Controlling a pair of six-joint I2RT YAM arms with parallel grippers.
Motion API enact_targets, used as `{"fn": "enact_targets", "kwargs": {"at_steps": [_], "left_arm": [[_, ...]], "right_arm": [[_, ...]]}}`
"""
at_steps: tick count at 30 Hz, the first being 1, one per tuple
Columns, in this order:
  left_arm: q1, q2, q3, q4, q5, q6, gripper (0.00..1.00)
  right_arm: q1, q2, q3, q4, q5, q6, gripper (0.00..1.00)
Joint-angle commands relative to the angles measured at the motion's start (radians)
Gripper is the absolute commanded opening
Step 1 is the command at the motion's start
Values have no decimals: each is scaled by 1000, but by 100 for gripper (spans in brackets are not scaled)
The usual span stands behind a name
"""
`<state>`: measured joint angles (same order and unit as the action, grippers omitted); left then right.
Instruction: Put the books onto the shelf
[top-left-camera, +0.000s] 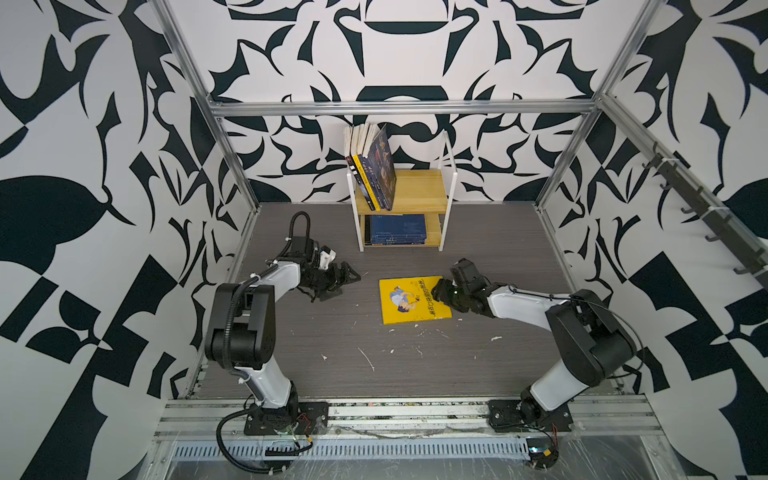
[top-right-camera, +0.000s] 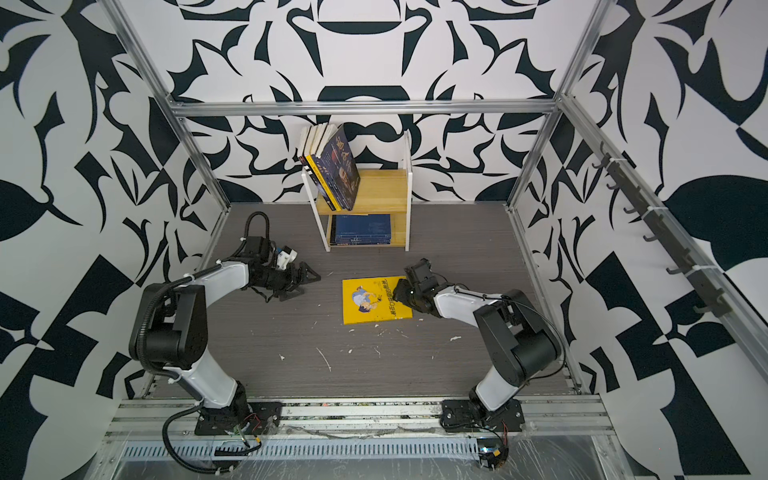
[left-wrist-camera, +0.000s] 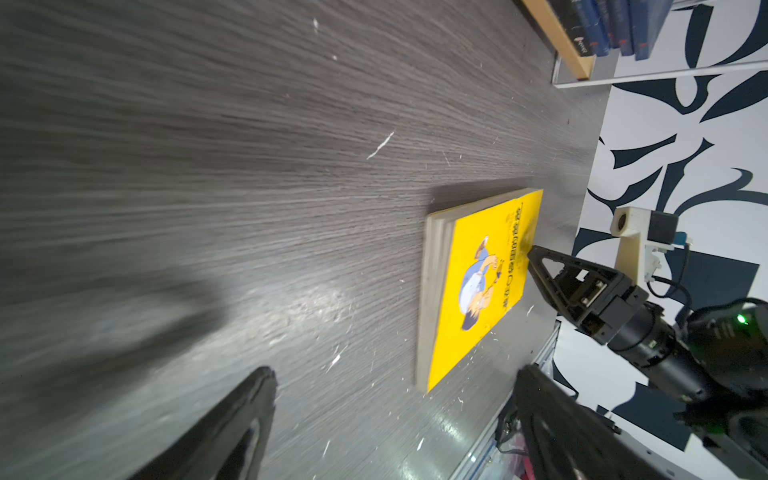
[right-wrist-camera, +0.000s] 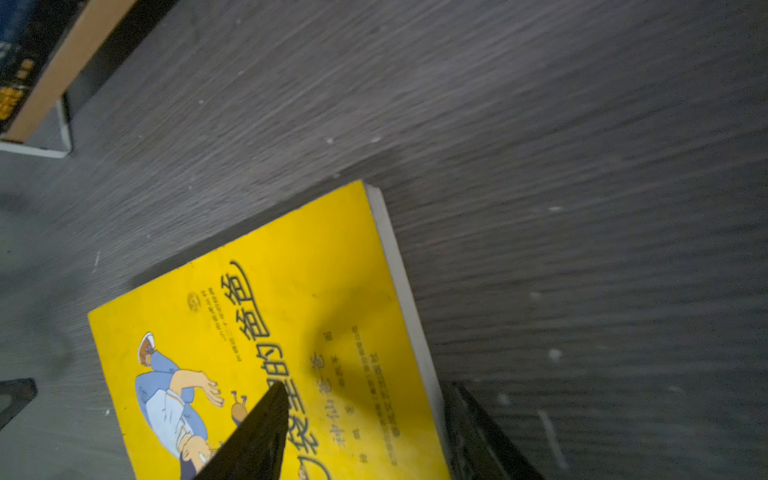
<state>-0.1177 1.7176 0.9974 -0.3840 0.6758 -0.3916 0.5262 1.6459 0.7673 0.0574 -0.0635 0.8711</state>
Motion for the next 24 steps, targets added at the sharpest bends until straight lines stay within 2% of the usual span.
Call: {"fn": "enact_targets", "kwargs": {"at_steps": [1, 6, 12, 14, 18, 21, 24], "left_arm": [[-20, 25, 39, -26, 30, -19, 93], [-24, 55, 30, -22, 28, -64, 89], [-35, 63, 10, -18, 1, -91, 86], [-36, 71, 16, -28, -21, -80, 87], [-36, 92, 24, -31, -53, -70, 98], [-39, 108, 30, -25, -32, -77, 98], [-45, 120, 47, -27, 10, -89, 93]], "right_arm": [[64, 91, 6, -77, -19, 76, 64], [121, 150, 76, -87, -19, 94, 63], [124, 161, 101, -110, -14, 83, 62], [124, 169, 106, -107, -23, 88, 62], [124, 179, 112, -103, -35, 79, 62], [124, 192, 124, -100, -47, 79, 62], [124, 205, 143, -117, -45, 63, 62]]}}
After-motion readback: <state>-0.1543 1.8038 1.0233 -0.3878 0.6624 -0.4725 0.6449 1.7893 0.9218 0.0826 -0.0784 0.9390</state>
